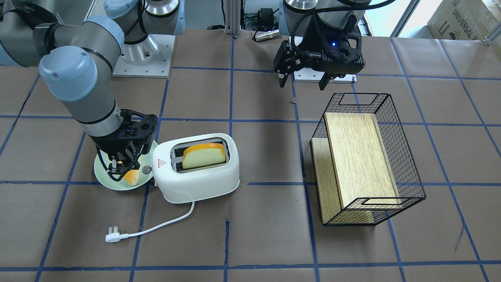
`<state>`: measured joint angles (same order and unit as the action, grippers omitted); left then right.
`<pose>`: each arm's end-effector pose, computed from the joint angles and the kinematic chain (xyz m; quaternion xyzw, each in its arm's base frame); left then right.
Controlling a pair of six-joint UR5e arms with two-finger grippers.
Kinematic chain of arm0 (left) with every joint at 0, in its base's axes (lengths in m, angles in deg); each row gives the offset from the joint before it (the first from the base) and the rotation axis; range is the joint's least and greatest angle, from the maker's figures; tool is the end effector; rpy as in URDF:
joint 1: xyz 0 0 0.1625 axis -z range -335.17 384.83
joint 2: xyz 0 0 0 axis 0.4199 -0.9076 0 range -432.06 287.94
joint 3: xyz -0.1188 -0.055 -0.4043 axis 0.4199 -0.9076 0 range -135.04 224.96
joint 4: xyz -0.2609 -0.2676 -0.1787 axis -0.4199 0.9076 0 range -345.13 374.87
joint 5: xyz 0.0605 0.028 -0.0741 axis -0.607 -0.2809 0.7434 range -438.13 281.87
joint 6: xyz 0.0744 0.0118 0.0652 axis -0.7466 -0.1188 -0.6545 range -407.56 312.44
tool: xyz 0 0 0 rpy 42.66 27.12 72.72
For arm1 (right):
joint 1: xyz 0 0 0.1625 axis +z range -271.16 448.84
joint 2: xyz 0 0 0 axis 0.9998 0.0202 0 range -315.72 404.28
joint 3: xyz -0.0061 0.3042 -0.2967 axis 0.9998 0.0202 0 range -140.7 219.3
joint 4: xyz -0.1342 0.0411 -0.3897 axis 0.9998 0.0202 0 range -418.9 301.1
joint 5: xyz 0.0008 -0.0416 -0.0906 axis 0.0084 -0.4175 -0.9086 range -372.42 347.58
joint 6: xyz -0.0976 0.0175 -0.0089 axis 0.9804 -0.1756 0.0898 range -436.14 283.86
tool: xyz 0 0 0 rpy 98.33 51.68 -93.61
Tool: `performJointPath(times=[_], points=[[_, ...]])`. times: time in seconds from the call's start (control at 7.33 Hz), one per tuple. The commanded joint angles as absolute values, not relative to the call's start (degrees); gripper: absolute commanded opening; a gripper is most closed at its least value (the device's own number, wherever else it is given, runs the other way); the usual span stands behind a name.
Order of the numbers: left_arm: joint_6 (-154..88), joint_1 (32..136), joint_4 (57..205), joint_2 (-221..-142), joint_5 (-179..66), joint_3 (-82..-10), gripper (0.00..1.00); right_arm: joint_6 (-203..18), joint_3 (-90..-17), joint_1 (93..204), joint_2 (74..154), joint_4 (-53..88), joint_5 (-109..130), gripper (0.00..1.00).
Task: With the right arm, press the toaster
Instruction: 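Move the right gripper down to the toaster's lever beside the green plate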
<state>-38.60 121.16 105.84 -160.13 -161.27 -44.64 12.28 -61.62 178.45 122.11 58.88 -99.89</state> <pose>-0.1972 -0.4607 0.5067 0.0223 -0.9979 0.0038 0.0609 0.1339 -0.5587 0.3331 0.6948 -0.7177 0.0447 0.0128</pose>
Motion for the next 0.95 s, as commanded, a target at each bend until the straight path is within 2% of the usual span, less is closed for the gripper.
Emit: performJointPath(times=[0.0, 0.82], points=[[-38.6, 121.16, 105.84, -160.13, -161.27, -44.6, 1.0, 20.06, -62.73, 178.49, 121.37, 62.27, -99.78, 0.04], [-38.6, 121.16, 105.84, -160.13, -161.27, -44.6, 1.0, 20.01, -62.91, 179.1, 119.34, 62.65, -99.52, 0.05]])
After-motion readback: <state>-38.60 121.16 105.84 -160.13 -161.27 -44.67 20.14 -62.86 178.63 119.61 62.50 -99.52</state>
